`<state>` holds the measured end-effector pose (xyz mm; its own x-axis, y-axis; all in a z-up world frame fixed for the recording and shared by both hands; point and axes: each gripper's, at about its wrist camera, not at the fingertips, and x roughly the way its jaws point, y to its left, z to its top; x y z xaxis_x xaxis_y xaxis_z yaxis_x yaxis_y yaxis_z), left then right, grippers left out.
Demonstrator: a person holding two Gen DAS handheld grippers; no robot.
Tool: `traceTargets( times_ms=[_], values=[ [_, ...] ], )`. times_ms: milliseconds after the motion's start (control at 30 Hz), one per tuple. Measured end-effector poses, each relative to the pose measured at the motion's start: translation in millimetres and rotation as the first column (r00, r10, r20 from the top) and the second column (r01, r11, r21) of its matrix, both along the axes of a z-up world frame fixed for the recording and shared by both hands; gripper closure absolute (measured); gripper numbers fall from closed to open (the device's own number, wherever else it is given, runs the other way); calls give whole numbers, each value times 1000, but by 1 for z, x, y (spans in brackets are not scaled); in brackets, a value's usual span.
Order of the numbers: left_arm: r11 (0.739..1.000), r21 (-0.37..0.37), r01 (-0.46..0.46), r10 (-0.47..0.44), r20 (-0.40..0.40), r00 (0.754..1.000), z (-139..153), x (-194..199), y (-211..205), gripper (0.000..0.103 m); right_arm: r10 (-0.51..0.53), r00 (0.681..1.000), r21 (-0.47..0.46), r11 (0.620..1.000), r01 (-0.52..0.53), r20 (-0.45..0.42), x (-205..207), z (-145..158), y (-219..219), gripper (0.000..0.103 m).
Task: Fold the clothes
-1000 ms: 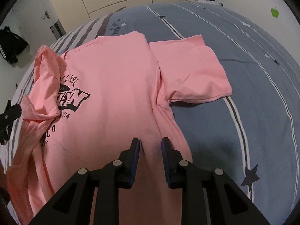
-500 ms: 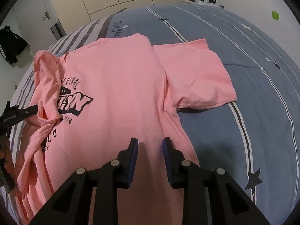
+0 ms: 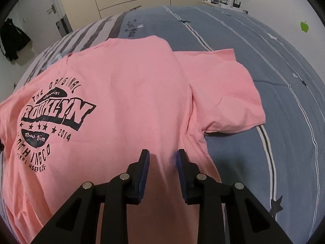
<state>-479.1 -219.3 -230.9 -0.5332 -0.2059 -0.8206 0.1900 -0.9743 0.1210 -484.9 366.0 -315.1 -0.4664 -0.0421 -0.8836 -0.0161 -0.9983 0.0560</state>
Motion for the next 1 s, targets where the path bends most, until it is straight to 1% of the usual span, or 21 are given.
traceTargets(
  times_ms=[33, 67, 100, 167, 200, 267, 333, 367, 400, 433, 500, 533, 600, 667, 700, 733, 767, 800, 833, 933, 1000],
  values=[
    [1000, -22, -20, 21, 37, 999, -7, 0, -11, 95, 4, 1000, 10, 1000, -4, 2, -1, -1, -1, 78],
    [999, -20, -31, 31, 46, 998, -10, 2, -16, 95, 6, 1000, 16, 1000, -6, 3, -2, -2, -3, 78],
    [999, -23, -38, 39, 44, 998, -11, 5, -16, 92, 7, 1000, 18, 1000, -8, 1, -3, -2, -3, 78],
    [998, -46, -35, 36, 23, 999, -10, 16, -9, 91, 4, 1000, 15, 1000, -4, -4, -4, -1, -2, 78],
    [998, -57, -40, 41, 11, 999, -9, 20, -7, 89, 2, 1000, 14, 1000, -2, -5, -4, 0, -2, 78],
    [998, -11, -66, 66, -6, 998, -10, 32, -4, 80, 0, 1000, 18, 1000, 0, -7, -5, 2, -1, 78],
    [992, 100, -79, 80, -7, 997, -14, 40, -2, 64, -4, 1000, 26, 1000, 4, -10, -4, 4, 0, 78],
    [987, 141, -77, 77, 5, 997, -18, 42, 2, 60, -9, 1000, 30, 1000, 9, -11, -4, 5, 2, 78],
    [985, 160, -71, 69, 15, 997, -22, 44, 6, 56, -14, 1000, 34, 999, 14, -13, -4, 6, 4, 78],
    [983, 175, -64, 61, 25, 998, -27, 45, 11, 54, -22, 1000, 40, 999, 23, -16, -4, 8, 8, 78],
    [984, 169, -57, 49, 51, 998, -40, 44, 22, 53, -47, 999, 53, 997, 48, -25, -2, 11, 19, 75],
    [984, 166, -62, 52, 61, 997, -47, 41, 25, 53, -59, 998, 60, 996, 61, -29, -2, 13, 24, 69],
    [982, 169, -86, 71, 89, 993, -61, 34, 27, 52, -84, 996, 74, 993, 87, -39, 0, 17, 35, 63],
    [975, 180, -131, 109, 126, 986, -77, 26, 22, 52, -109, 993, 87, 990, 113, -48, 1, 20, 45, 63],
    [972, 184, -144, 121, 128, 984, -80, 24, 19, 52, -121, 991, 93, 988, 126, -53, 1, 22, 51, 63],
    [970, 189, -153, 132, 121, 984, -82, 23, 17, 58, -133, 989, 100, 985, 139, -58, 2, 24, 56, 63],
    [968, 197, -153, 134, 106, 985, -83, 22, 15, 68, -145, 987, 106, 983, 152, -63, 3, 26, 61, 63],
    [970, 191, -150, 132, 100, 986, -82, 22, 14, 95, -159, 985, 112, 980, 165, -65, 3, 27, 68, 63],
    [973, 173, -153, 140, 83, 987, -76, 24, 12, 102, -174, 983, 117, 977, 181, -64, 3, 28, 75, 63],
    [979, 111, -170, 169, 21, 985, -56, 35, 4, 101, -218, 974, 132, 966, 224, -58, 3, 29, 99, 63],
    [977, 94, -194, 193, 16, 981, -53, 40, -4, 101, -230, 972, 131, 963, 234, -46, 2, 27, 110, 63]
  ],
)
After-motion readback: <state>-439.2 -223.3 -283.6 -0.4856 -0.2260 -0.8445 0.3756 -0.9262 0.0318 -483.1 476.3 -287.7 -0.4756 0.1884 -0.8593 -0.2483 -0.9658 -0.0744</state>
